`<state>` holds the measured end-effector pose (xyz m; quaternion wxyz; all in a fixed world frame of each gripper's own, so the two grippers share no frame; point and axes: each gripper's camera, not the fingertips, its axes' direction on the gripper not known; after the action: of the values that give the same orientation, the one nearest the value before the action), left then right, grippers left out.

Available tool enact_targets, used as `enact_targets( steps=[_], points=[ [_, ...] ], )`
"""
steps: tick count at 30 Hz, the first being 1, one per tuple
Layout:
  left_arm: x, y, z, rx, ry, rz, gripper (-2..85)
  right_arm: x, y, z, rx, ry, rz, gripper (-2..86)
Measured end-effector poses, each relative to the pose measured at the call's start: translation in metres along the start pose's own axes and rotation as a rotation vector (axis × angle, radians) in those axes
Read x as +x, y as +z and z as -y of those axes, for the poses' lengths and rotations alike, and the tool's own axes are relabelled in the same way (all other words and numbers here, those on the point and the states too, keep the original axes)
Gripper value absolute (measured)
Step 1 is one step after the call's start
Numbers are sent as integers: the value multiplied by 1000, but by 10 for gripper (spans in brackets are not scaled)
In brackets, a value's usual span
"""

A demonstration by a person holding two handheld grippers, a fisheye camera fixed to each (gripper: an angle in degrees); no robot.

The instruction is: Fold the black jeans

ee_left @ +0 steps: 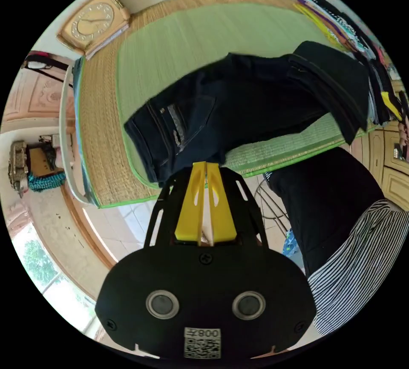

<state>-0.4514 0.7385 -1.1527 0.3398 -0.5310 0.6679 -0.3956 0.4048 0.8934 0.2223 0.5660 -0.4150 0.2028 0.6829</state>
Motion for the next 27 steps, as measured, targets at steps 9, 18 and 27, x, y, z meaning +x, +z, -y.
enact_targets(
  steps=[9, 18, 27],
  points=[
    [37, 110, -31, 210, -120, -298, 1, -85, 127, -8, -59, -418, -180, 34],
    [59, 180, -97, 436, -263, -618, 1, -223, 294, -60, -198, -890, -611, 102],
    [95, 282, -137, 447, -375, -769, 0, -252, 403, -71, -313, -920, -866, 96]
  ],
)
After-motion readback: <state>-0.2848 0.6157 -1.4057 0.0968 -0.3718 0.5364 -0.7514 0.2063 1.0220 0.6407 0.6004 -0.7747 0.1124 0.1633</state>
